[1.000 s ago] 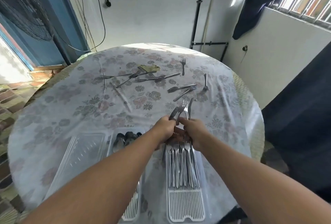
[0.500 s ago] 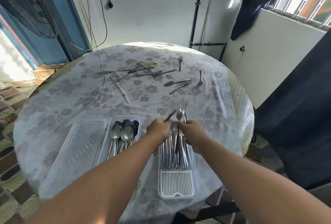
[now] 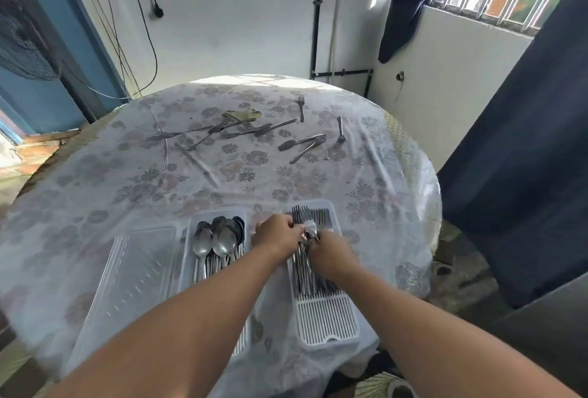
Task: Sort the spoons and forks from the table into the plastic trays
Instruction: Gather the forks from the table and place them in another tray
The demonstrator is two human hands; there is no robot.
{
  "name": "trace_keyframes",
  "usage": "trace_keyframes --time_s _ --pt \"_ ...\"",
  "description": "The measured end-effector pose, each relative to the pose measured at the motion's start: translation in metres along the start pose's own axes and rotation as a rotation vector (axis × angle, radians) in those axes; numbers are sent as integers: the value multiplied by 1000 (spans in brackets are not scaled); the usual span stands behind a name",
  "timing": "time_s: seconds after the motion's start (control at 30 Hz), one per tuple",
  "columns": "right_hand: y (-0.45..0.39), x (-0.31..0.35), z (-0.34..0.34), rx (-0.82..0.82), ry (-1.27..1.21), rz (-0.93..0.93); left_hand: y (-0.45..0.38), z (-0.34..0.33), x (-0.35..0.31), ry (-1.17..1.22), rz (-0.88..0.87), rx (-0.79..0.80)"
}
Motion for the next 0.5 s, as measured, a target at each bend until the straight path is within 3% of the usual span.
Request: trace_keyframes --time_s 0.17,0.5 --pt "2 -2 -9 -55 31 -9 -6 -9 9 -499 -147 -101" --pt "2 6 2 -118 146 86 -17 -7 6 -679 -323 -184"
Point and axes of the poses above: each hand's wrist, its own y-axis away from the middle knuckle, its own z-axis out of the back of the hand, x = y × z, the point moved 3 cm from there along -y, towards the middle knuckle, and after that the axes turned 14 degrees about y, right-handed, at the moved point
